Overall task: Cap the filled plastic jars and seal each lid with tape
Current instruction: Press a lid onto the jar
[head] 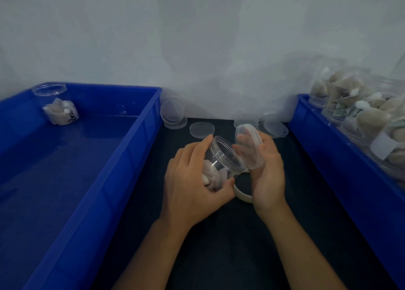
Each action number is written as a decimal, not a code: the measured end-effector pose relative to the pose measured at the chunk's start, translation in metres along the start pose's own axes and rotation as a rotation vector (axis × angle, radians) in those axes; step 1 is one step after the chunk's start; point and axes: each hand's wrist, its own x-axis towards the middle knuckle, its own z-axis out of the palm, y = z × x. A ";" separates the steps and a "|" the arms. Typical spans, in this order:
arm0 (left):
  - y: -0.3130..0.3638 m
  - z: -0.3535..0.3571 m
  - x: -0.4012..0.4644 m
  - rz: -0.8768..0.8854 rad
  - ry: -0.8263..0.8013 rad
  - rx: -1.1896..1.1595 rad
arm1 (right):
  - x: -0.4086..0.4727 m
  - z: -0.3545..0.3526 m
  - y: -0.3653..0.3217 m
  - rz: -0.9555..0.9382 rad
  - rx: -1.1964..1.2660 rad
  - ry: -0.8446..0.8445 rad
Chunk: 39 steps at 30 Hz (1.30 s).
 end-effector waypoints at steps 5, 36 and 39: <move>-0.002 0.003 -0.001 0.032 0.045 -0.051 | 0.002 0.004 -0.002 0.065 0.123 0.071; 0.001 0.004 -0.003 0.001 -0.023 -0.054 | -0.010 -0.002 0.006 -0.342 -0.597 -0.314; 0.001 0.004 -0.003 0.004 -0.022 -0.053 | -0.010 -0.002 0.006 -0.331 -0.599 -0.312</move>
